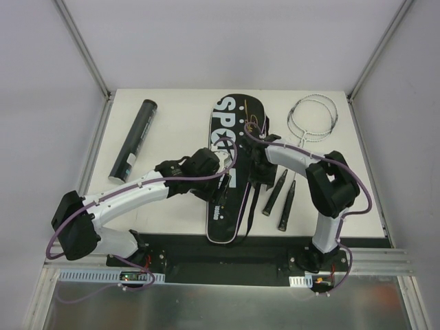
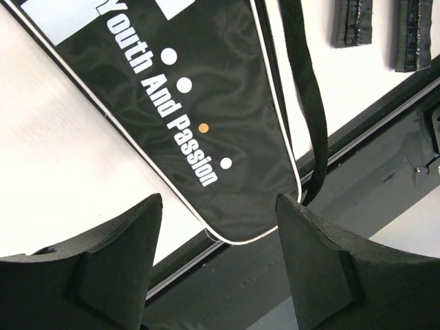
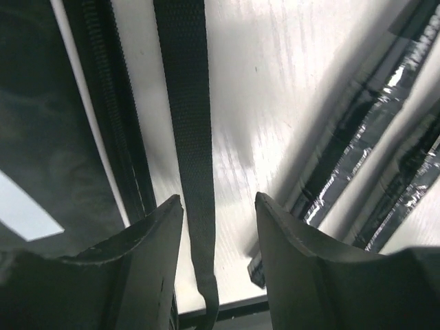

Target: Pack up the badminton gear

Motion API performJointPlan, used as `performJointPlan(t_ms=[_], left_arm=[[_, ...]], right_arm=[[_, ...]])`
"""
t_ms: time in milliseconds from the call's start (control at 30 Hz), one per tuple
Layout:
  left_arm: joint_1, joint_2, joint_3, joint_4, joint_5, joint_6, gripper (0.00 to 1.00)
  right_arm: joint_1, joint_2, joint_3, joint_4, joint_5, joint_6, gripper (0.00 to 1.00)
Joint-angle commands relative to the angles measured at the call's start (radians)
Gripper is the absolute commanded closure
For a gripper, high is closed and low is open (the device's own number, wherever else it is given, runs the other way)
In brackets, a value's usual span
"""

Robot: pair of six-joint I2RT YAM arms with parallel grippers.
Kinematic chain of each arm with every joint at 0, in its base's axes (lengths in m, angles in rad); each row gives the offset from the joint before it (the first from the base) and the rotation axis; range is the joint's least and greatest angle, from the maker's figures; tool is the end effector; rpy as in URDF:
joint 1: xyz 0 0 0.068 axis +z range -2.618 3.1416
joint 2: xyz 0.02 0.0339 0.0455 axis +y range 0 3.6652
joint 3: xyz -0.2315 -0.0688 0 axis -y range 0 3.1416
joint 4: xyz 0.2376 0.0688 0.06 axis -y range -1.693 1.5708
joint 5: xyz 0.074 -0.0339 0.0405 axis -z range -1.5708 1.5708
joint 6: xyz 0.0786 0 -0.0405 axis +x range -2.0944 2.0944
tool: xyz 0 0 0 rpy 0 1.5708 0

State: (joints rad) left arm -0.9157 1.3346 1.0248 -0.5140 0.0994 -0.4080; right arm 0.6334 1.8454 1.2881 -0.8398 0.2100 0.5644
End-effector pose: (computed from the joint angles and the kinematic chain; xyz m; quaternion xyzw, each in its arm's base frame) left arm 0.1850 -0.2536 0.2116 0.2511 0.8956 -0.2605 0.2590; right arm 0.2855 0.1894 0.1130 -0.0251 0.9905 -0.0376 0.1301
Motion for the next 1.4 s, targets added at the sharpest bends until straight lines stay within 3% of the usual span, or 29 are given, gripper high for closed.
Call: performJointPlan(t_ms=[0, 200, 233, 300, 333, 367, 600, 867, 1133, 1233, 1267, 1367], left_arm=[[-0.002, -0.054, -0.017, -0.006, -0.02, 0.0, 0.32], [-0.002, -0.041, 0.001, -0.006, -0.01, 0.011, 0.3], [-0.002, -0.028, 0.006, -0.006, -0.006, 0.017, 0.3], [-0.002, -0.005, 0.026, -0.006, 0.002, 0.027, 0.3], [-0.002, 0.006, 0.034, -0.006, 0.006, 0.034, 0.3], [-0.002, 0.017, 0.041, -0.006, 0.019, 0.038, 0.3], [-0.002, 0.167, 0.179, 0.011, 0.152, 0.087, 0.21], [0.008, 0.391, 0.331, 0.071, 0.252, 0.124, 0.22], [0.023, 0.454, 0.363, 0.101, 0.177, 0.159, 0.44], [0.031, 0.465, 0.374, 0.106, 0.184, 0.173, 0.61], [0.035, 0.468, 0.38, 0.106, 0.195, 0.176, 0.76], [0.061, 0.466, 0.379, 0.109, 0.204, 0.173, 0.86]], right_arm=[[0.0, 0.057, -0.021, 0.056, -0.018, -0.017, 0.51], [-0.006, 0.12, -0.09, 0.128, -0.069, -0.005, 0.59], [-0.008, 0.118, -0.102, 0.152, -0.086, -0.003, 0.7], [-0.009, 0.088, -0.153, 0.185, -0.093, -0.004, 0.82], [-0.011, 0.074, -0.165, 0.203, -0.092, -0.009, 0.95], [-0.014, 0.042, -0.17, 0.203, -0.087, -0.018, 0.99], [-0.023, -0.183, -0.142, 0.203, -0.188, -0.129, 0.99], [-0.06, -0.31, -0.182, 0.332, -0.489, 0.034, 0.99], [-0.104, -0.341, -0.202, 0.382, -0.609, 0.101, 0.99], [-0.126, -0.351, -0.213, 0.409, -0.661, 0.117, 0.99], [-0.132, -0.354, -0.217, 0.415, -0.673, 0.123, 0.99], [-0.172, -0.382, -0.249, 0.456, -0.713, 0.147, 0.99]])
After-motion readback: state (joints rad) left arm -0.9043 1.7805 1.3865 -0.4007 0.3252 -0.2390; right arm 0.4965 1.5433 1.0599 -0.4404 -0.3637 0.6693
